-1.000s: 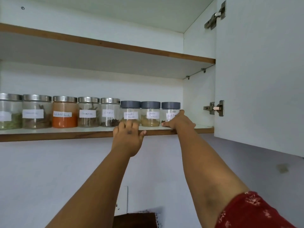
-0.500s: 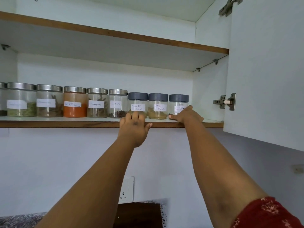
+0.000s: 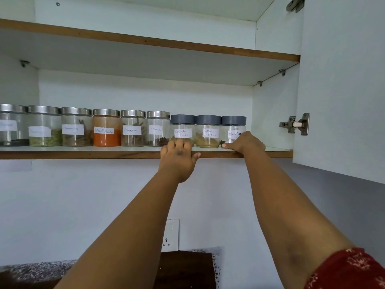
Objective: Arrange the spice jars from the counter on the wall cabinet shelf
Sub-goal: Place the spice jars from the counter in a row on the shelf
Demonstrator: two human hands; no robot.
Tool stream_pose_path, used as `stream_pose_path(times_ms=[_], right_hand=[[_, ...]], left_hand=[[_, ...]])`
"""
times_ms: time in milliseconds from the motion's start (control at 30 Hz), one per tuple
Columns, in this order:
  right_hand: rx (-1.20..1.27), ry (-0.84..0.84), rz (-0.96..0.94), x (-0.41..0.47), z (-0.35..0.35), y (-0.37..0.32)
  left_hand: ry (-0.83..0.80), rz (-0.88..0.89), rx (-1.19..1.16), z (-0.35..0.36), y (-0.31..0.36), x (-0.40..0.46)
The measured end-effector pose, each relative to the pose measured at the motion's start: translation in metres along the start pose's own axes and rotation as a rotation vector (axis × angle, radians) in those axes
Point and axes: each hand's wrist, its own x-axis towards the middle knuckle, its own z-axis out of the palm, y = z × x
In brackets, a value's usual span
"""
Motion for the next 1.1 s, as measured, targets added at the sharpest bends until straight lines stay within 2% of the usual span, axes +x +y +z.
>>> stream_pose_path(times_ms=[233,400,533,700,800,900,1000,1100], right_hand=[[0.068,0.078,0.001,-0.002,0.003,0.001],[0.169,0.254,-0.039,-0.010,0.011,0.007],[0.155,0.383,-0.120,-0.021,0.020,0.021],[0.096,0.411,-0.238,-0.034,0.025,0.038],[0.073,0.434,-0.204,-0.043,0.030,0.034],[0.232,0.450,-0.098,-0.063,0.044,0.015],[0.317,0.514,-0.096,-0.083,0.057,-0.012],[0.349,0.526,-0.159,-0.107,0.060,-0.050]], left_hand=[[-0.020,-0.001,0.004,0.000,0.000,0.002],[-0.024,-0.005,0.001,0.001,0.000,0.001],[-0.053,-0.001,-0.006,-0.005,0.001,0.002],[-0.129,-0.003,0.017,-0.011,-0.002,-0.005],[-0.205,-0.004,0.033,-0.020,-0.001,-0.011],[-0.276,0.014,-0.007,-0.037,-0.004,-0.023],[-0.220,-0.013,-0.160,-0.052,-0.012,-0.037],[-0.046,-0.047,-0.241,-0.060,-0.033,-0.060]])
